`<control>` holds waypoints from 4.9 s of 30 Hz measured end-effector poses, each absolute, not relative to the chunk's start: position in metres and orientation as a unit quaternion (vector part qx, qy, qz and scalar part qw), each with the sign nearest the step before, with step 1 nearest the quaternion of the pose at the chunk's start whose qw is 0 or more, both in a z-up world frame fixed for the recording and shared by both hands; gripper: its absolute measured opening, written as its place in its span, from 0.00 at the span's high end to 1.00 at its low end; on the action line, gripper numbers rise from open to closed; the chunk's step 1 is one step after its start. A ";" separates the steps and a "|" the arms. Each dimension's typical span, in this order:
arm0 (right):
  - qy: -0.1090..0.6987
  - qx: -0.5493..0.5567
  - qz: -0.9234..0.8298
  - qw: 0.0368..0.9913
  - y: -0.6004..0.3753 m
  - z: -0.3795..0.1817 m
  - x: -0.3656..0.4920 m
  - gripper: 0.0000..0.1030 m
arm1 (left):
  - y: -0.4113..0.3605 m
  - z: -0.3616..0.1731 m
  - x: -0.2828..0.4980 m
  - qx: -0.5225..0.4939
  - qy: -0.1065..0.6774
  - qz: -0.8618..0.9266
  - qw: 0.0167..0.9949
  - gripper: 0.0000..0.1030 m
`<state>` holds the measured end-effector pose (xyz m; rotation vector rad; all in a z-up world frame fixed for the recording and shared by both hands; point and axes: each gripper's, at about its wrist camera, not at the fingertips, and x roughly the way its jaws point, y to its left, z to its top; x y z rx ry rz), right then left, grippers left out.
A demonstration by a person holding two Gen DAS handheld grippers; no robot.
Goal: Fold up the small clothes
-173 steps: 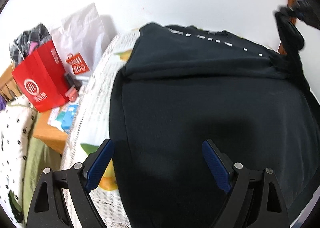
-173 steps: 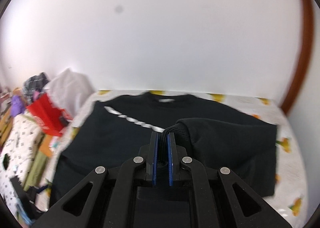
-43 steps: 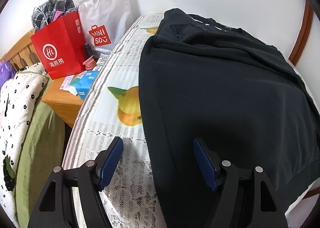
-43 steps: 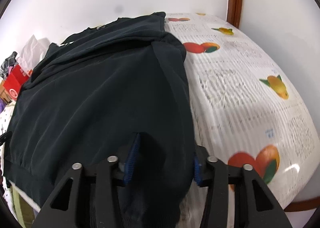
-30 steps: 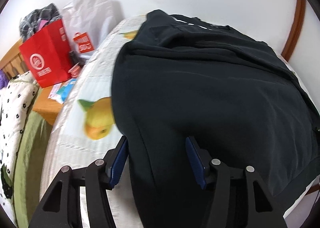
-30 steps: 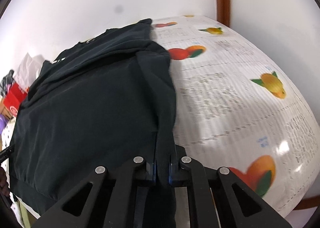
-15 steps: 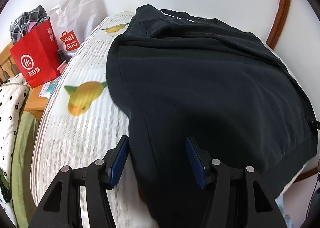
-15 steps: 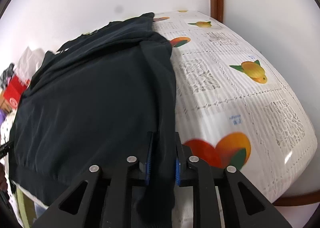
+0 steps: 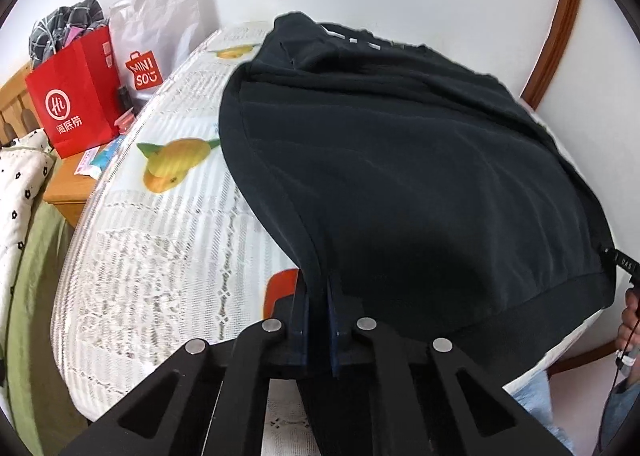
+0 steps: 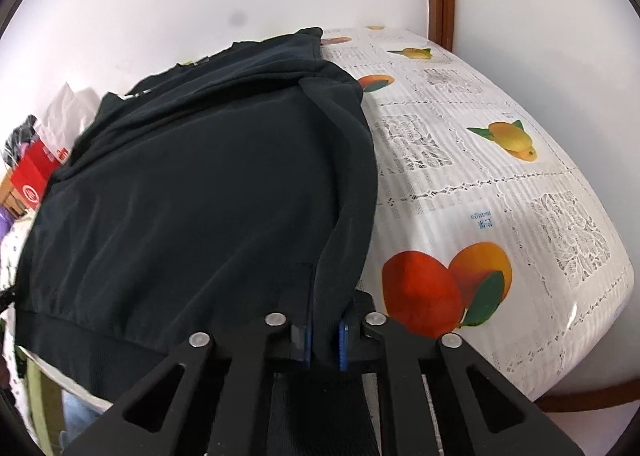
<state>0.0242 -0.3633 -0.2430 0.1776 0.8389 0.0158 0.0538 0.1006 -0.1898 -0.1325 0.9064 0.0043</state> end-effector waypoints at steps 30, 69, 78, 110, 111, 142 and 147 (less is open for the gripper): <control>0.260 0.140 0.066 0.953 -0.359 -0.093 0.173 0.93 | 0.132 -0.078 0.206 -0.076 0.305 0.006 0.949 0.94; 0.371 0.048 0.020 0.927 -0.363 -0.193 0.211 0.48 | 0.146 -0.160 0.241 -0.051 0.388 0.034 0.920 0.40; 0.384 0.131 0.014 0.914 -0.389 -0.217 0.224 0.44 | 0.167 -0.183 0.228 -0.077 0.413 0.042 0.907 0.40; 0.418 0.064 0.000 0.906 -0.397 -0.224 0.082 0.82 | 0.112 -0.188 0.093 -0.026 0.443 0.007 0.896 0.85; 0.421 0.056 -0.007 0.905 -0.396 -0.226 0.076 0.81 | 0.110 -0.189 0.091 -0.024 0.443 0.007 0.896 0.85; 0.410 0.025 0.009 0.912 -0.345 -0.249 0.059 0.76 | 0.040 -0.190 0.106 -0.045 0.459 -0.088 0.883 0.74; 0.421 0.029 0.005 0.906 -0.343 -0.245 0.058 0.77 | 0.032 -0.192 0.106 -0.030 0.461 -0.095 0.882 0.72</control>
